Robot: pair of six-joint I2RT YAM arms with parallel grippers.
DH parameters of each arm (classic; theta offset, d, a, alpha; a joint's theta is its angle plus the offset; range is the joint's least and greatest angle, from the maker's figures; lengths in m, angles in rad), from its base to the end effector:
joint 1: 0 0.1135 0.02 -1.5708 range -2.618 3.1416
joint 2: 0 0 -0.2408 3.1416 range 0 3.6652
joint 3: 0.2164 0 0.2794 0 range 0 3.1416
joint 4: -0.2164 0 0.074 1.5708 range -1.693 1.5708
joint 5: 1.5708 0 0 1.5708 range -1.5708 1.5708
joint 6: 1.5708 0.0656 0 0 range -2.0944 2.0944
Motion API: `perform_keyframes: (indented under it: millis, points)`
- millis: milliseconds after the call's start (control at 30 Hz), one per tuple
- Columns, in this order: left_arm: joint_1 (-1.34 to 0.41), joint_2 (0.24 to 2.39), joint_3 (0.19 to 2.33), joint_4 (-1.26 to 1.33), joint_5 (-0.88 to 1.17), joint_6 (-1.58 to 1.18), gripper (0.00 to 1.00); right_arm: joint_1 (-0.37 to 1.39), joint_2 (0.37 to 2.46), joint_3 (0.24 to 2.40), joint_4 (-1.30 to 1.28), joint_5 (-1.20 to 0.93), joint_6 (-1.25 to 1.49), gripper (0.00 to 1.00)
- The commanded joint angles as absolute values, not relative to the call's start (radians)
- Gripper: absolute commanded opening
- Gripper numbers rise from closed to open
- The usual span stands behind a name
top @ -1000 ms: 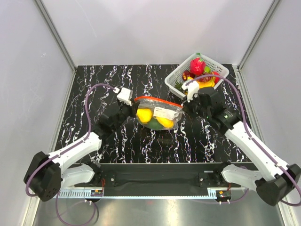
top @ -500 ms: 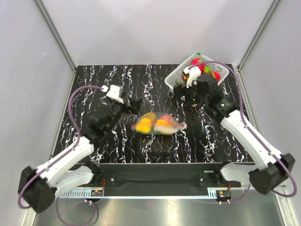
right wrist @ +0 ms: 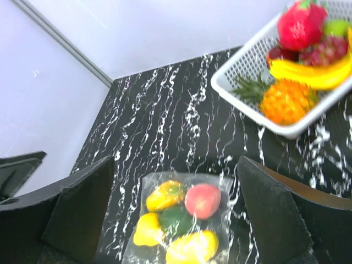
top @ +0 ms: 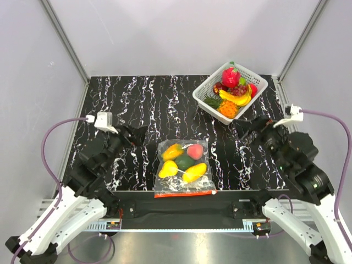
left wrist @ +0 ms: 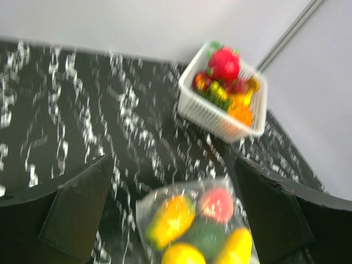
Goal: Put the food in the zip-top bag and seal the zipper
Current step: Reset both arms
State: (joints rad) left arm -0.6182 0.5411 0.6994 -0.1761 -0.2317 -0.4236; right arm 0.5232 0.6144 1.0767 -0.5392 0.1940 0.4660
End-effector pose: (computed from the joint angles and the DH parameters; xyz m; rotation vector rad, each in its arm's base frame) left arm 0.1810 -0.1103 0.3373 -0.0268 1.6234 -0.6258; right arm 0.1611 0.0783 0.4171 0.1029 1.6769 0.5921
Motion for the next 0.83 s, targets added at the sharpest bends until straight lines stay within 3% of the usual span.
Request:
perform_keyframes:
  millis: [0,400,800]
  points:
    - [-0.617,0.493,0.687,-0.339,-0.186,-0.495,0.99,0.520,0.546,1.029,-0.661,0.244,0.584,1.00]
    - [-0.617,0.347,0.703,-0.541,-0.086,-0.335,0.99,0.522,0.279,0.919,-0.836,0.135,0.604,1.00]
    - [-0.615,0.187,0.623,-0.489,-0.113,-0.319,0.99,0.520,0.258,0.933,-0.903,0.153,0.650,1.00]
